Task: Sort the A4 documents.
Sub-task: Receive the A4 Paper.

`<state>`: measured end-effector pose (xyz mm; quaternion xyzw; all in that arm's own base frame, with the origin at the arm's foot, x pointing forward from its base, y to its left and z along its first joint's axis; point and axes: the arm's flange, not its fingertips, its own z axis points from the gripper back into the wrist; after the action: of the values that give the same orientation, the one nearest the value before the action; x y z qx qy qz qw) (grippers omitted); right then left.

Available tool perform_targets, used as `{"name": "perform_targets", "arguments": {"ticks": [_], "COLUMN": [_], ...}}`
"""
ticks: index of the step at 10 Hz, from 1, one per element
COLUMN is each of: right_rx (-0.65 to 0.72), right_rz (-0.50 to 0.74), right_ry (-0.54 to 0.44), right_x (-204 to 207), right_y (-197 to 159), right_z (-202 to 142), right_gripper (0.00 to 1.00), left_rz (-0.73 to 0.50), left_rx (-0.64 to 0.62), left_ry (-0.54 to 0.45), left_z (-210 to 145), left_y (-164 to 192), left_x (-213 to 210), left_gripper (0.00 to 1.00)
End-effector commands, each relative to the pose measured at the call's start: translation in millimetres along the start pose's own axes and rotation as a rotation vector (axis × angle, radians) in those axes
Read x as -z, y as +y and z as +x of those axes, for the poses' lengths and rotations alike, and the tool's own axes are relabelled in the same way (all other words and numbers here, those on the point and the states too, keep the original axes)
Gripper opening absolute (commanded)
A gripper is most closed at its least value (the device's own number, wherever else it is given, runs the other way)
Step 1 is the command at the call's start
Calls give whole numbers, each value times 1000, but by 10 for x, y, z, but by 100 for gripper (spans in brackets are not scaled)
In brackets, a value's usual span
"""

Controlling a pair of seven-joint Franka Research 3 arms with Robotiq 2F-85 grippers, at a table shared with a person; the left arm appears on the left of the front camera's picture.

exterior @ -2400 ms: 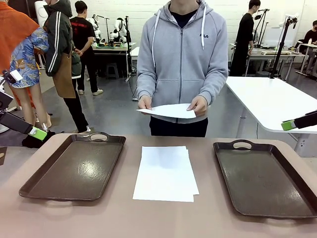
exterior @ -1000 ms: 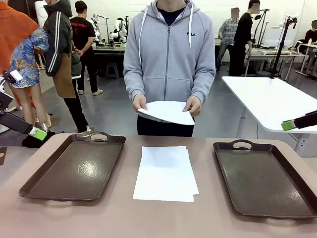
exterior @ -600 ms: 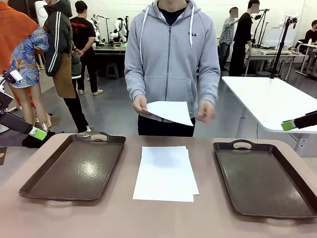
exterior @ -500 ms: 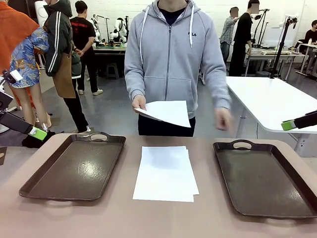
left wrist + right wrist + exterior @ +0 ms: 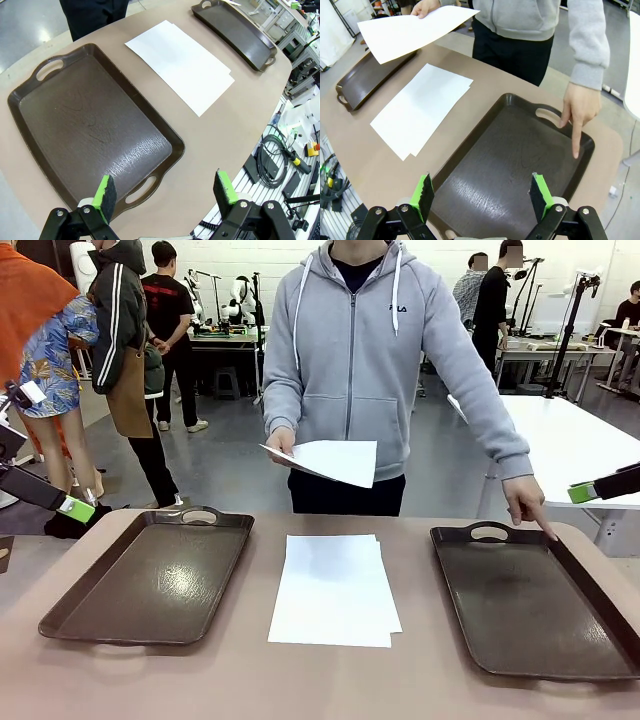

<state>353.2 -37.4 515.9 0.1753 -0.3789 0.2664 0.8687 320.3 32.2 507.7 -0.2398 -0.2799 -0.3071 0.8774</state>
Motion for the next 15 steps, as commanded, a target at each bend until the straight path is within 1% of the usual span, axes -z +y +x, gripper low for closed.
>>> {"name": "perform_targets", "arguments": {"ticks": [1,14,15], "right_rx": [-6,-6,0], "right_rz": [16,16,0], "right_ry": [-2,-2,0], "right_x": [-10,-10,0], "right_y": [-1,-1,0], "right_z": [-13,-13,0], "right_gripper": [100,100,100], "left_rz": [-12,-12,-12], "left_rx": [12,12,12], "left_ry": [-11,-11,-11], "left_z": [-8,-8,-8], "left_y": [13,13,13], "left_x": [-6,-6,-6], "left_gripper": [100,100,100]}}
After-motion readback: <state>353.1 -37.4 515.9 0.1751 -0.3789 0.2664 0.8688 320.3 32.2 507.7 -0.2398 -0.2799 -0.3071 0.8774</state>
